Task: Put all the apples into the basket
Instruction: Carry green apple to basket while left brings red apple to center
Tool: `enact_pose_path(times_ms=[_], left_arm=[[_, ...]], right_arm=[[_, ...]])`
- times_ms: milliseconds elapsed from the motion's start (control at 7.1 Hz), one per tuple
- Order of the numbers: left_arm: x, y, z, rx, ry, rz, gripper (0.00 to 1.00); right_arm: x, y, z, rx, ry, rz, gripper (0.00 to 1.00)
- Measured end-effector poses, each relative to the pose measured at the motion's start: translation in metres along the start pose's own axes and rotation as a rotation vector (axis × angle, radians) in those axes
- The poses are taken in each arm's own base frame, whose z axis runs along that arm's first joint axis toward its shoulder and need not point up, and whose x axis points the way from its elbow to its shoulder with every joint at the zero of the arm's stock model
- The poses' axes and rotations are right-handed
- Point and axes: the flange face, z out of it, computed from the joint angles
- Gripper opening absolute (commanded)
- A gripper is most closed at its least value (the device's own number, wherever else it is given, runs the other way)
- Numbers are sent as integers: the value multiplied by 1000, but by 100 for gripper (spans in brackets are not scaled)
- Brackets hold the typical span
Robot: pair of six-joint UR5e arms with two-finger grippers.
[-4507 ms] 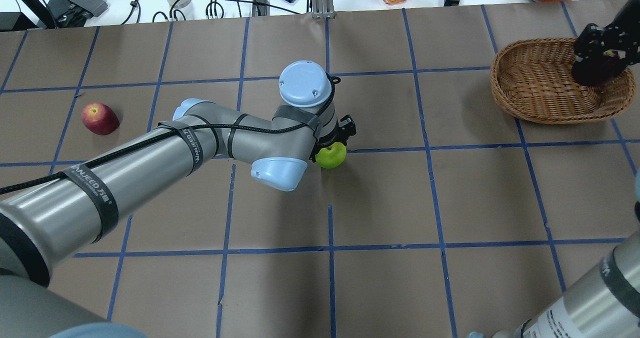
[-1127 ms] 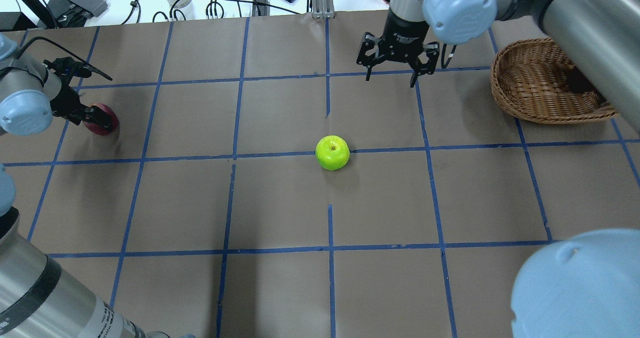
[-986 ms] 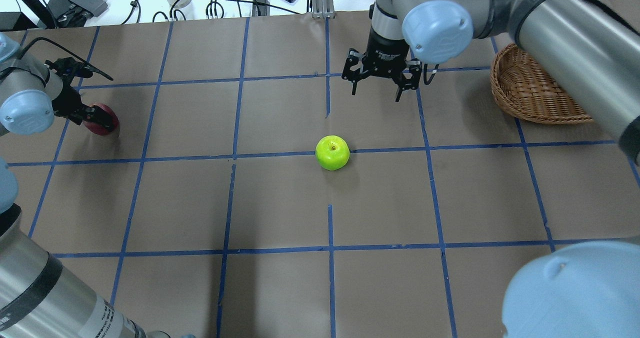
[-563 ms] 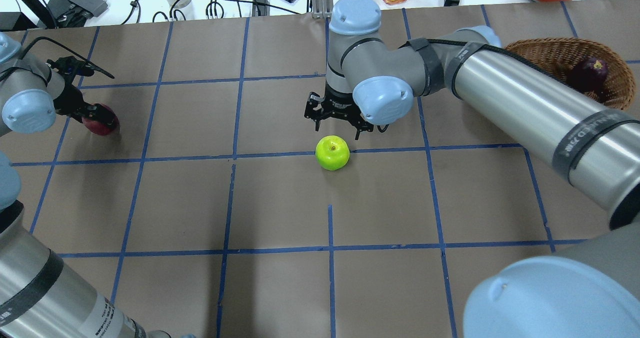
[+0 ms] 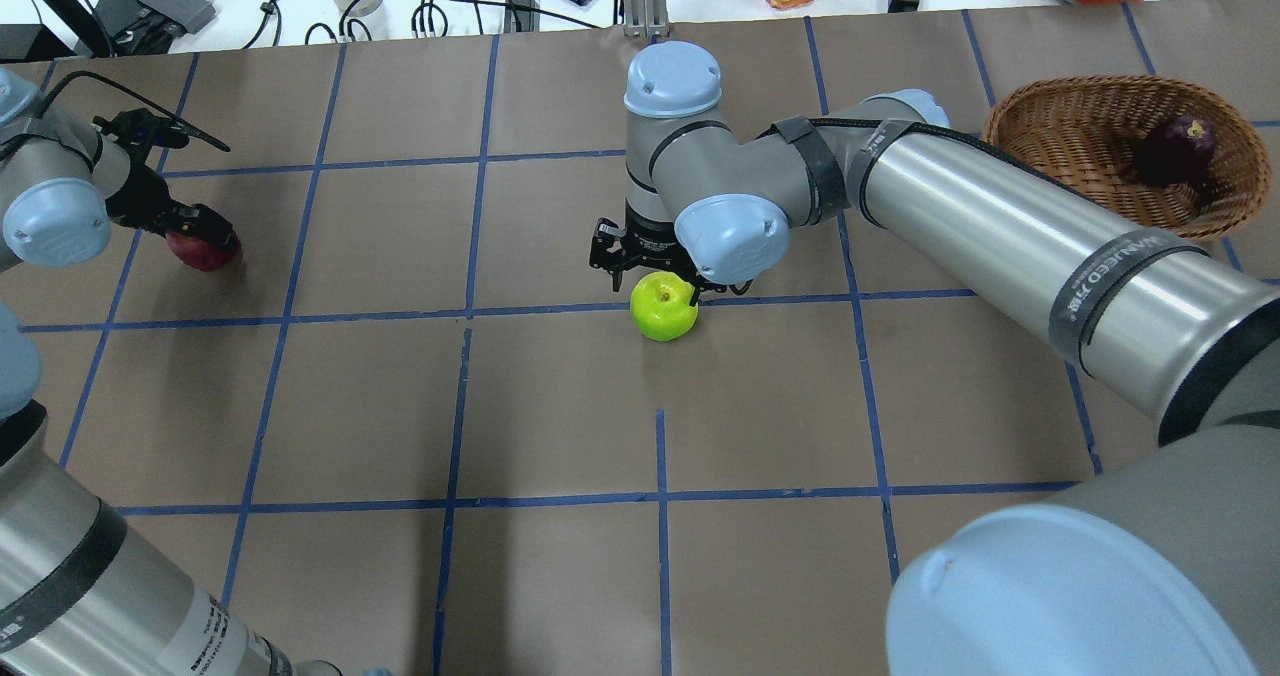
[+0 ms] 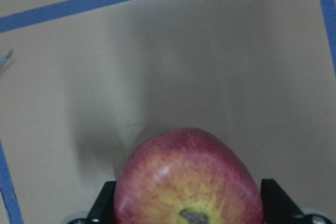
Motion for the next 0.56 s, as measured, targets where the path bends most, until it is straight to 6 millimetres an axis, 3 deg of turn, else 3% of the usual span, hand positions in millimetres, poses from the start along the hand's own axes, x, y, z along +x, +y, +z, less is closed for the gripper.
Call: enact_pose_path(times_ms=[282,563], left_arm=[[6,1,-21,1,-10,-17,68],[27,13,-71,-45,34,-57,68]], right_arm=[[1,-1,1,3,10,1,100],[4,-2,-2,25,37,5,100]])
